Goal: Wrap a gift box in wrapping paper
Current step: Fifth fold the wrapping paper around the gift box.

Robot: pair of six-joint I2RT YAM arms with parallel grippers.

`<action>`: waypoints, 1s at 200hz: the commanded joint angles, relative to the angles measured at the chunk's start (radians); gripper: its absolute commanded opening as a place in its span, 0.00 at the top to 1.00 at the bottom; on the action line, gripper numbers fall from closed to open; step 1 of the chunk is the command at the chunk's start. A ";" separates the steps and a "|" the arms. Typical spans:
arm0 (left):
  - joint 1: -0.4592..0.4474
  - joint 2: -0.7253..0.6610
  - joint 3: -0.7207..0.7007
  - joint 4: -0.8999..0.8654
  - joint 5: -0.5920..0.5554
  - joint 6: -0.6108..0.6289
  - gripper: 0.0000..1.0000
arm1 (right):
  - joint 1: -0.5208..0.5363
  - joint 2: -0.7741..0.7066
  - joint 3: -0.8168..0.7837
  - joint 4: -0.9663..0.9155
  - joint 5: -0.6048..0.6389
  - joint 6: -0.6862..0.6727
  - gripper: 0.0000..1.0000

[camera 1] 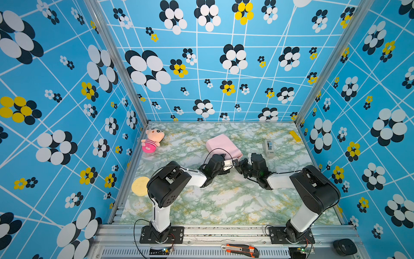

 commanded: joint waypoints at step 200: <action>0.041 -0.008 0.064 -0.341 0.264 -0.070 0.49 | -0.161 -0.585 -0.021 -0.509 0.119 -1.539 0.58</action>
